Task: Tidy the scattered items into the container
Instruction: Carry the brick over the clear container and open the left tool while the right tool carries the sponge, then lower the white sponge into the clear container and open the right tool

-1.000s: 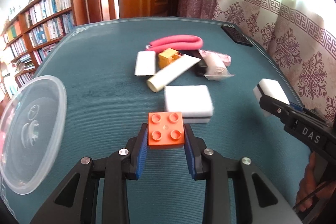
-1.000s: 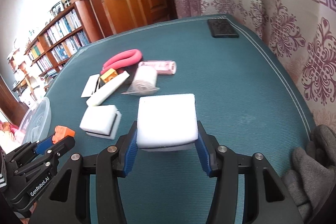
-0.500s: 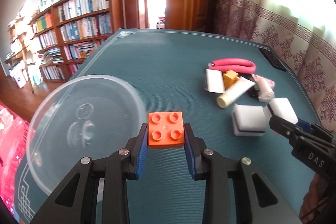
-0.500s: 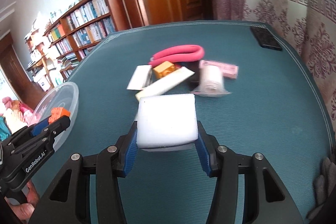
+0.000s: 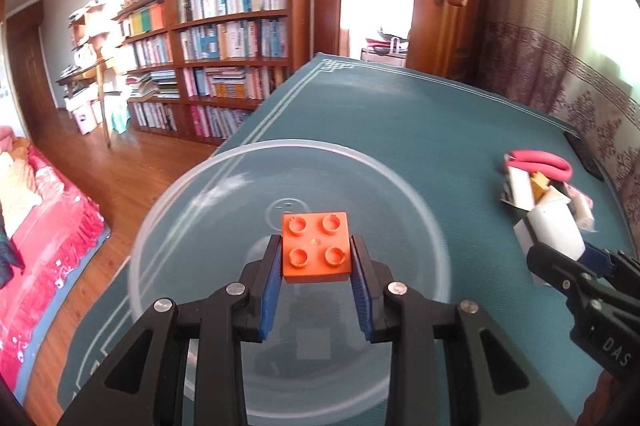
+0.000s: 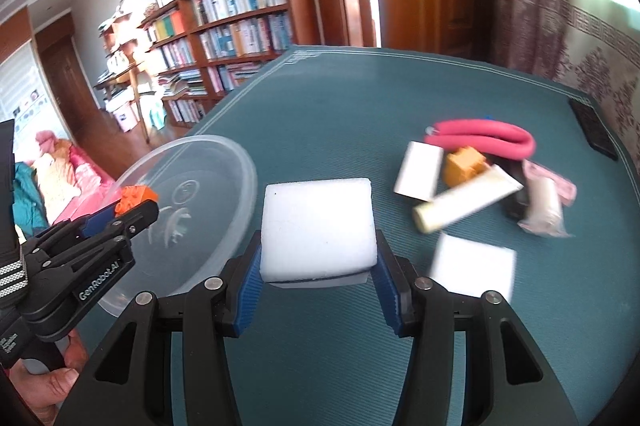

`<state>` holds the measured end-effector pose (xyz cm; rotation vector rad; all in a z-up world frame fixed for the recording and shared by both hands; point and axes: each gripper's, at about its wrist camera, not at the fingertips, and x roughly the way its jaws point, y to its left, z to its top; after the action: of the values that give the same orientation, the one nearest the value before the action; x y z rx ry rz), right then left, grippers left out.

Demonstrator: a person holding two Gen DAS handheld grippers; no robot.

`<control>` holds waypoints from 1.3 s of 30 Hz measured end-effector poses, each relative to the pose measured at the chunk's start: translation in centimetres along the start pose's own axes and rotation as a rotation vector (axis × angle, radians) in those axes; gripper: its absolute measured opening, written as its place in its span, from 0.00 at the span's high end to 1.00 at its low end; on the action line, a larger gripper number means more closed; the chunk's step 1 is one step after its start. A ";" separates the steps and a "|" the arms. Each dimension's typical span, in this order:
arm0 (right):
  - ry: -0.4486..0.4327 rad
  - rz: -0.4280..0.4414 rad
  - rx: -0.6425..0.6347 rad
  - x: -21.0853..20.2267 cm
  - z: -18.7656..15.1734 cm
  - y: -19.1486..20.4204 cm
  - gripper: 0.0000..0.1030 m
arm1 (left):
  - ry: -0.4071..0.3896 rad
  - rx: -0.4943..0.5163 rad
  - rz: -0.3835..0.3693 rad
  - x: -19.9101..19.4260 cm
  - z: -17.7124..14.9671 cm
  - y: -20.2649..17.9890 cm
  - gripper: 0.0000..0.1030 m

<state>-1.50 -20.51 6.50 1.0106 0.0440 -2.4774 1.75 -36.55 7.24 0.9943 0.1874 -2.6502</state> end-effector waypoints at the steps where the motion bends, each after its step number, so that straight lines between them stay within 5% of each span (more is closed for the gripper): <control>1: 0.001 0.010 -0.011 0.3 0.2 0.7 0.48 | 0.002 -0.007 0.009 0.2 0.0 0.4 0.65; 29: 0.057 0.082 -0.122 5.3 2.0 6.0 0.47 | 0.038 -0.092 0.064 1.4 -0.1 5.0 0.65; 30: 0.062 0.083 -0.125 5.4 2.0 6.0 0.46 | 0.041 -0.101 0.061 1.5 -0.1 5.1 0.62; 32: 0.073 0.086 -0.127 5.6 1.9 6.0 0.44 | 0.039 -0.120 0.064 1.4 -0.2 5.3 0.33; 34: 0.080 0.088 -0.118 5.8 1.8 5.9 0.41 | 0.021 -0.130 0.081 1.0 -0.2 5.6 0.22; 39: 0.073 0.089 -0.097 5.4 1.7 5.5 0.39 | 0.017 -0.148 0.080 0.8 0.0 6.2 0.21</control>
<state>-3.61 -27.98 4.91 1.0387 0.1380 -2.3343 3.17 -42.62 6.61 0.9562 0.3351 -2.5151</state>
